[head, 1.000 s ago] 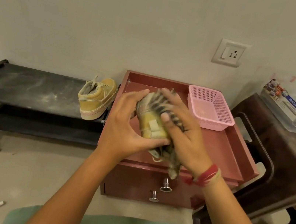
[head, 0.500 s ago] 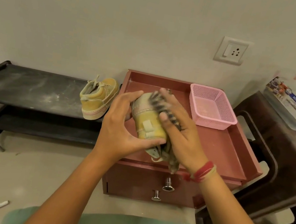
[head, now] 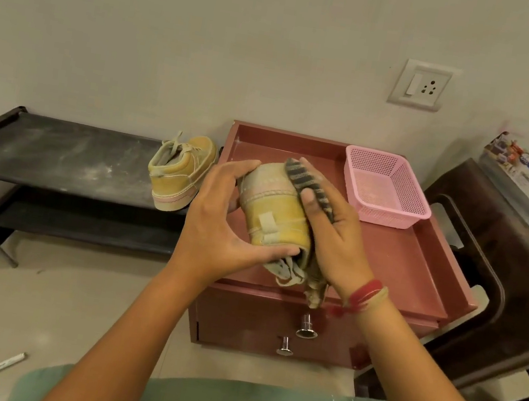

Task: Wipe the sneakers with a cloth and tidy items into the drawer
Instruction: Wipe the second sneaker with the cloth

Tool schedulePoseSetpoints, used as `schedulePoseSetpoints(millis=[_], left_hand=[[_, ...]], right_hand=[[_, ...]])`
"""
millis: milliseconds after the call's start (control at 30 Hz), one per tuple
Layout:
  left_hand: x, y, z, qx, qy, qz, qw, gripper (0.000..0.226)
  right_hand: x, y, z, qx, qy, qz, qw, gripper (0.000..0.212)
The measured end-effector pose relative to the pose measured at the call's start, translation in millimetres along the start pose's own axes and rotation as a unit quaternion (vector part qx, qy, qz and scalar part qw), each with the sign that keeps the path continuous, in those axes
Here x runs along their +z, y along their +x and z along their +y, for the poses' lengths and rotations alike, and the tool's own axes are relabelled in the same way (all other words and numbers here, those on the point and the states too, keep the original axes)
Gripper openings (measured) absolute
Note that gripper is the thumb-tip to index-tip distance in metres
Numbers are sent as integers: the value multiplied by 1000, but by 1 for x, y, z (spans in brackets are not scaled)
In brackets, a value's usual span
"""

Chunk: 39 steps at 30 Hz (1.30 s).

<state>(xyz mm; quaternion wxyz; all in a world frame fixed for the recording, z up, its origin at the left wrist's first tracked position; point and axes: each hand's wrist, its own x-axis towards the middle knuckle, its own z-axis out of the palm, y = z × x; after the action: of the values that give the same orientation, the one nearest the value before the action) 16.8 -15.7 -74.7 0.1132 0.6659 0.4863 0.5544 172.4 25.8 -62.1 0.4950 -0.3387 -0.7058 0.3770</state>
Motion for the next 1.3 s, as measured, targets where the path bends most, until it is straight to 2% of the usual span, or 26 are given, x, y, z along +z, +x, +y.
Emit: schedulePoseSetpoints(millis=[67,133,233,333,467,500,633,767,900,1033,1067,1200,1300], left_hand=[[-4,0,-4,-10,-8,-19,1000,100],[-13,0,-9,-26,-17,-49,998,106],[-25,1,-18,-32,38,-84,995,103],[-27,1,-23,-32,54,-88,994,95],[-27,-1,-28,-36,57,-106,992,90],[-28,-1,-29,-35,68,-112,991,92],[-28,-3,-31,-45,132,-134,981,100],[-27,-5,-34,-40,125,-128,983,95],[-26,-4,-33,-40,174,-126,976,108],[-27,-5,-31,-29,174,-131,976,101],[-27,-4,-32,-32,172,-131,976,101],[-24,-5,-32,-44,190,-132,972,105],[-24,-6,-32,-29,191,-134,972,101]], right_hand=[[-1,1,0,37,34,9,999,36],[-6,1,-1,70,90,54,992,27],[-14,6,10,84,29,118,989,30],[6,-3,17,73,-60,51,994,34],[29,-14,11,-51,-144,-95,984,39],[28,-12,13,-49,-159,-99,981,40],[25,-1,27,64,-201,-34,977,44],[35,-12,22,9,-196,-113,974,36],[24,-1,28,78,-235,-35,968,48],[32,-14,20,-10,-219,-140,966,41],[30,-14,21,-7,-223,-144,964,41],[17,1,31,92,-298,-47,949,47],[24,-8,26,22,-247,-111,962,45]])
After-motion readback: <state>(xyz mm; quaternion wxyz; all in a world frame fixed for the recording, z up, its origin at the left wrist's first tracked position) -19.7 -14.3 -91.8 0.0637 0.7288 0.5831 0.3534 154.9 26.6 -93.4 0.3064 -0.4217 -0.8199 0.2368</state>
